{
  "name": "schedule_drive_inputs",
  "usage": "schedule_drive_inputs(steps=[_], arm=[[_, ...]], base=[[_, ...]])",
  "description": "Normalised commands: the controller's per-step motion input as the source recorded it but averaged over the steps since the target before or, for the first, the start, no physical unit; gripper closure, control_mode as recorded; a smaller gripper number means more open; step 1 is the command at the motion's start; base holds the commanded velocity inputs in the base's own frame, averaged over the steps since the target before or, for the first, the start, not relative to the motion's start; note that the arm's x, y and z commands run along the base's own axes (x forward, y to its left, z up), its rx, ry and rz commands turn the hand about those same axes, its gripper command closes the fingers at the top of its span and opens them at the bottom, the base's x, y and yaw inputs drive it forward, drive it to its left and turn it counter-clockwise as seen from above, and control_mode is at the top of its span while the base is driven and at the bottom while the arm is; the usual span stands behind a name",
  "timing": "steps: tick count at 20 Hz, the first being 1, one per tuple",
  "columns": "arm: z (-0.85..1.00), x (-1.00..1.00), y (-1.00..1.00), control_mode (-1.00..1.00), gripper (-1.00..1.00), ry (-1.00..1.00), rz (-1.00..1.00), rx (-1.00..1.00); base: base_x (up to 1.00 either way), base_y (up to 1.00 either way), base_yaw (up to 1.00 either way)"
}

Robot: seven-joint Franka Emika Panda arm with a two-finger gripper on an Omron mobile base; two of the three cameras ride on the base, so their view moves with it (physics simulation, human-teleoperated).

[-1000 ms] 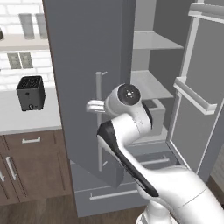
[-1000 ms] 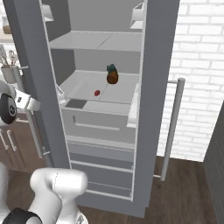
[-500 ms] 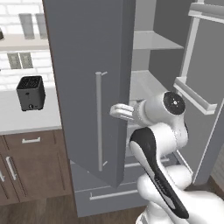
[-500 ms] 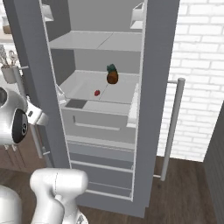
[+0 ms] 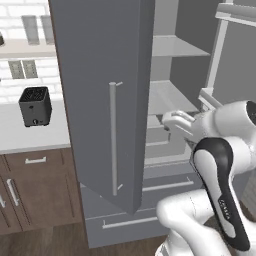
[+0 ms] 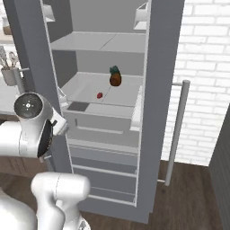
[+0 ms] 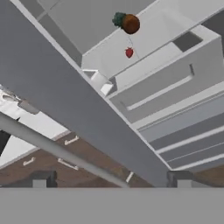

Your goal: Take the strawberry from the fridge and place it on top of the pancake, located on the dining counter.

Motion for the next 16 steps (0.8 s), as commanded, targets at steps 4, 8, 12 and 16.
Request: schedule_drive_inputs(steps=[4, 8, 12, 16], arm=[[0.11, 0.09, -0.56, -1.0, -1.0, 0.0, 0.0, 0.24], [0.0, 0.56, -0.13, -1.0, -1.0, 0.0, 0.0, 0.25], [-0.01, 0.29, -0.01, -1.0, -1.0, 0.04, 0.0, 0.08], [0.0, 0.54, 0.0, -1.0, -1.0, 0.13, 0.01, 0.03]], base=[[0.0, 0.0, 0.0], [0.0, 0.0, 0.0], [0.0, 0.0, 0.0], [0.0, 0.0, 0.0]])
